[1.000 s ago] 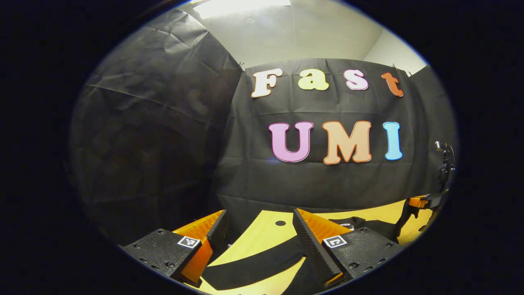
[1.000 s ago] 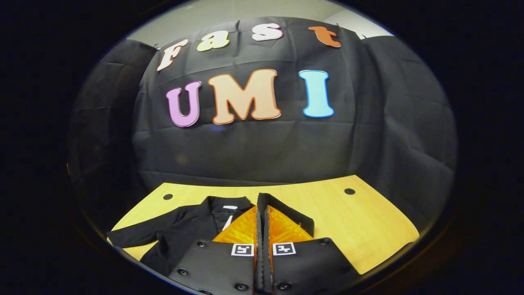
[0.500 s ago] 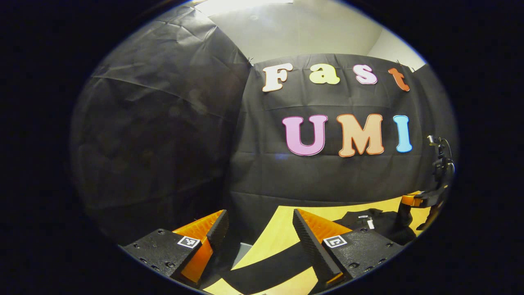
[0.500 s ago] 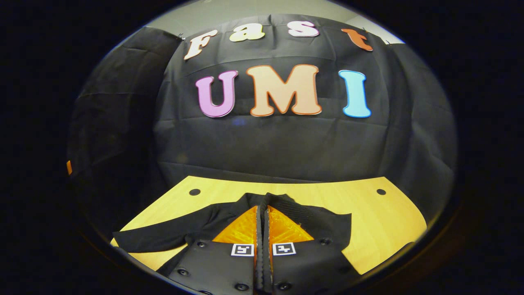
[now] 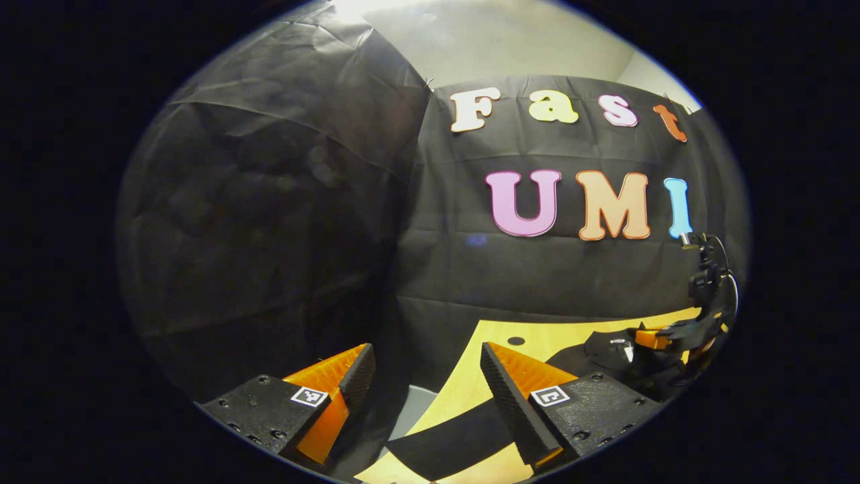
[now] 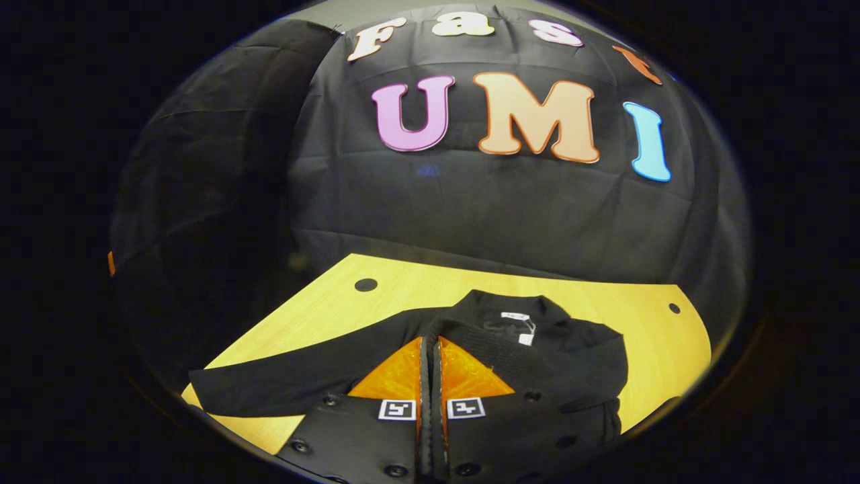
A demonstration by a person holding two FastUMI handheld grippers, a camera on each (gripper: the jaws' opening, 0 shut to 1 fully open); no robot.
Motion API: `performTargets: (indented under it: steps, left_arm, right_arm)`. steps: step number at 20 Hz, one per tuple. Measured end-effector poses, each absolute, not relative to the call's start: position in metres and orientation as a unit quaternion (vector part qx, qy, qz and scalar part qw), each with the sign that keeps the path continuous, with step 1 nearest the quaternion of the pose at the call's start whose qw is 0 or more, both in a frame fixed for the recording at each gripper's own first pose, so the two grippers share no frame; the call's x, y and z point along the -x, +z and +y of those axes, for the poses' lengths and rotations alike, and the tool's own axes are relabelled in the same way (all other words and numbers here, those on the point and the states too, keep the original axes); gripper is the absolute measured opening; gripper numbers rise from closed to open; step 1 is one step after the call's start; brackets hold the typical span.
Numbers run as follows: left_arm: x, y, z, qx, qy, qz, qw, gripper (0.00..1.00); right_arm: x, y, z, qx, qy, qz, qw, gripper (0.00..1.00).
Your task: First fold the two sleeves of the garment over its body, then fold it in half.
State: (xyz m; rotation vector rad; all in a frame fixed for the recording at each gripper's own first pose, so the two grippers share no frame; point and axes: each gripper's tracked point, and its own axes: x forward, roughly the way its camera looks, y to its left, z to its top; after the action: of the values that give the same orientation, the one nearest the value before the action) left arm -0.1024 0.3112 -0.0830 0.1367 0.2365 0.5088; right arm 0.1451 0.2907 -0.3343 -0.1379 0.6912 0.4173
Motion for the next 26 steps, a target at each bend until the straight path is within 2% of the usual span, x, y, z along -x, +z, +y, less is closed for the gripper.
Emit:
performTargets:
  steps: [1,2,5,6,11,15,20,24,26]
  left_arm:
    - [0.106,-0.095,0.313,-0.065,0.249,0.131,0.957,0.93]
    - [0.114,-0.11,0.315,-0.062,0.247,0.149,0.955,0.93]
    - [0.13,-0.152,0.321,-0.06,0.245,0.205,0.946,0.94]
    - [0.133,-0.166,0.321,-0.058,0.245,0.221,0.942,0.93]
    - [0.15,-0.264,0.313,-0.002,0.229,0.36,0.904,0.95]
    - [0.156,-0.32,0.306,0.018,0.217,0.421,0.88,0.96]
    - [0.17,-0.329,0.3,0.045,0.225,0.468,0.854,0.96]
    - [0.165,-0.335,0.298,0.025,0.211,0.456,0.864,0.95]
    - [0.16,-0.336,0.295,0.026,0.207,0.45,0.869,0.58]
  right_arm:
    - [-0.145,-0.338,0.299,0.066,0.211,0.339,0.915,0.03]
    - [-0.143,-0.34,0.306,0.06,0.219,0.34,0.913,0.13]
    - [-0.151,-0.324,0.304,0.059,0.214,0.309,0.925,0.95]
    - [-0.152,-0.319,0.3,0.06,0.21,0.302,0.928,0.98]
    - [-0.156,-0.309,0.254,0.071,0.177,0.304,0.933,0.99]
    - [-0.152,-0.305,0.207,0.077,0.135,0.31,0.938,0.99]
    - [-0.143,-0.305,0.159,0.088,0.1,0.322,0.937,0.99]
    - [-0.141,-0.301,0.133,0.096,0.089,0.319,0.939,0.99]
    - [-0.139,-0.301,0.121,0.088,0.082,0.322,0.939,0.99]
